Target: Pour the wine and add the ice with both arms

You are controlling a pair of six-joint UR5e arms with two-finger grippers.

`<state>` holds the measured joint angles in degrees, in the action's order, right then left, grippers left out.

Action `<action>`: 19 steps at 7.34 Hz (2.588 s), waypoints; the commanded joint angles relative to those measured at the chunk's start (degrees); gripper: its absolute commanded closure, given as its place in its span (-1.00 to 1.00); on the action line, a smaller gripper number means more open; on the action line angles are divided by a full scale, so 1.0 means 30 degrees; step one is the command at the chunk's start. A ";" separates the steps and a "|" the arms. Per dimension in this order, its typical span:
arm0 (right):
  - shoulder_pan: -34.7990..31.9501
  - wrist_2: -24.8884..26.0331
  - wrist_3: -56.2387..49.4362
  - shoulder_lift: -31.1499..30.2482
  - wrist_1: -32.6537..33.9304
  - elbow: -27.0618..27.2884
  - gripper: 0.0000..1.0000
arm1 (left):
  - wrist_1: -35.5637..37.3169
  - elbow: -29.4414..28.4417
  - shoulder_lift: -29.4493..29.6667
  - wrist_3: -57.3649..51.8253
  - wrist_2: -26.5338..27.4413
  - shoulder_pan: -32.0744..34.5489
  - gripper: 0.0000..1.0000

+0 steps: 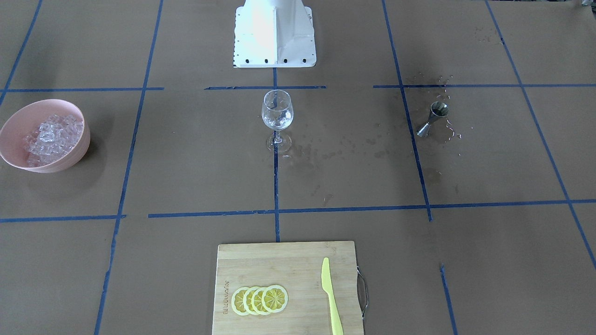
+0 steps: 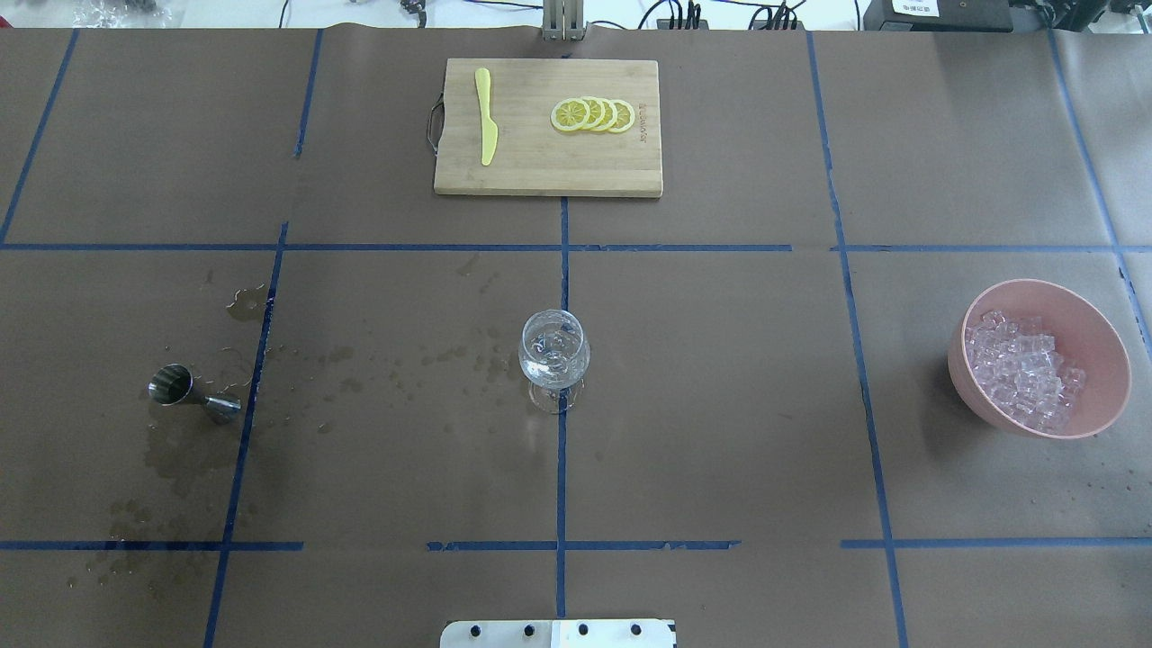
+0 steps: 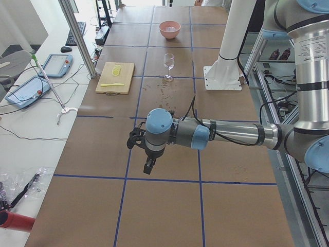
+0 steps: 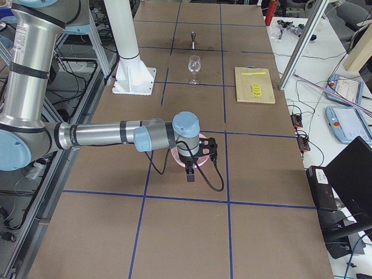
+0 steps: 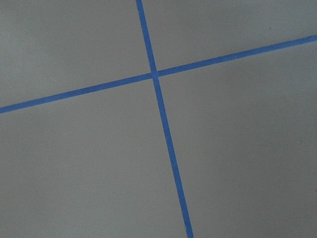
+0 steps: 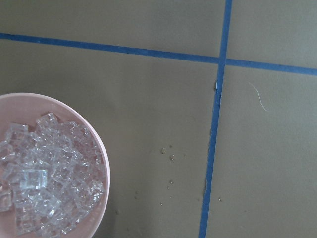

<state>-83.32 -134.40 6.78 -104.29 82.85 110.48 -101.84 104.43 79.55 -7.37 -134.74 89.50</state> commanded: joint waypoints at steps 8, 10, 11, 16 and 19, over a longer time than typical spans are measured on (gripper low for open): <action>-0.0029 0.0584 0.0759 0.0516 -0.2420 0.0380 -1.00 | -1.8511 -0.2320 -0.0238 0.4090 -0.0029 -0.0154 -1.00; 0.0000 0.0648 0.1020 0.0429 -0.4019 0.0469 -1.00 | -1.8670 -0.1187 0.0170 0.8611 0.1309 -0.2661 -1.00; 0.0000 0.0706 0.2908 0.0138 -0.4814 0.0439 -1.00 | -1.8670 -0.0076 0.0201 1.1569 0.3378 -0.4676 -1.00; 0.0000 0.0648 0.3162 0.0077 -0.5057 0.0351 -1.00 | -2.0627 0.1165 -0.0906 1.6519 1.7379 -1.4904 -1.00; 0.0000 0.0677 0.3162 0.0048 -0.5057 0.0351 -1.00 | -2.1981 0.1137 -0.2347 1.8126 2.5665 -2.1401 -1.00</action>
<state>-83.32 -132.37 16.26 -104.13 67.67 111.53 -166.96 107.89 73.60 44.69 -68.54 33.95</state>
